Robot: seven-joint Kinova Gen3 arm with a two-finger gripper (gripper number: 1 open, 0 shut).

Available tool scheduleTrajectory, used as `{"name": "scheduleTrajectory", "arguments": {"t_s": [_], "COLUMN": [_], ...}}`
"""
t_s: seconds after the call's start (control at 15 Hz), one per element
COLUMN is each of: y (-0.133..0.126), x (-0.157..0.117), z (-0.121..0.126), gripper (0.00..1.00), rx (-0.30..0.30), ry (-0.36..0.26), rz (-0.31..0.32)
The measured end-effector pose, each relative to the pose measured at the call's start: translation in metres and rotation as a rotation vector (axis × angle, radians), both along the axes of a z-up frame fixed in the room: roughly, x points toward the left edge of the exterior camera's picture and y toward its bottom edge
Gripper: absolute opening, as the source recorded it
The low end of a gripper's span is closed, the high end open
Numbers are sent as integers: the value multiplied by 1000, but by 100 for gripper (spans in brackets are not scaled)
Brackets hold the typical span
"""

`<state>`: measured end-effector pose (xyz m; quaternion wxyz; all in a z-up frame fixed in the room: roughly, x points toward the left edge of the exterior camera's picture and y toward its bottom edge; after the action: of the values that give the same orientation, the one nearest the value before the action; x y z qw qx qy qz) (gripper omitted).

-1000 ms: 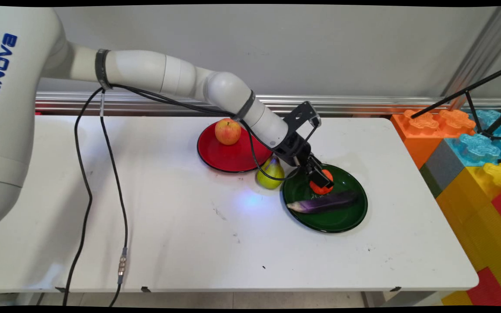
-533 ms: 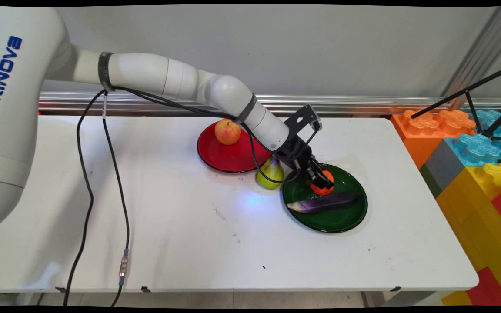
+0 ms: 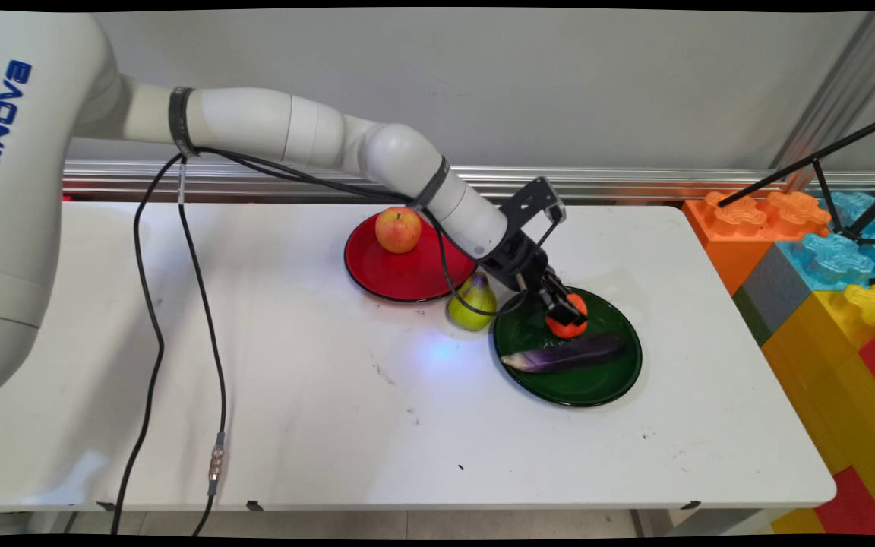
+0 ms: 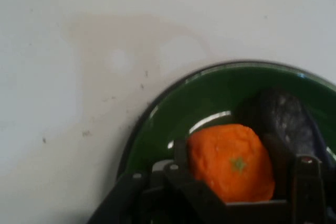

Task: Place the picked object on the table

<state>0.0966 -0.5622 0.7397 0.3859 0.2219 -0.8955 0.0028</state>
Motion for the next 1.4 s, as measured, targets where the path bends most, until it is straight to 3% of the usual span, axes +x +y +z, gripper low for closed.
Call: {"name": "scheduleTrajectory", "arguments": {"t_s": [0.53, 0.87, 1.07, 1.4], "y": [8, 31, 53, 93], "x": [-2, 5, 14, 34], "z": [69, 112, 125, 133], "gripper": [0, 0, 0, 0], "rx": [-15, 9, 32, 59], "ry": [53, 71, 66, 47], "rz": [65, 87, 68, -14]}}
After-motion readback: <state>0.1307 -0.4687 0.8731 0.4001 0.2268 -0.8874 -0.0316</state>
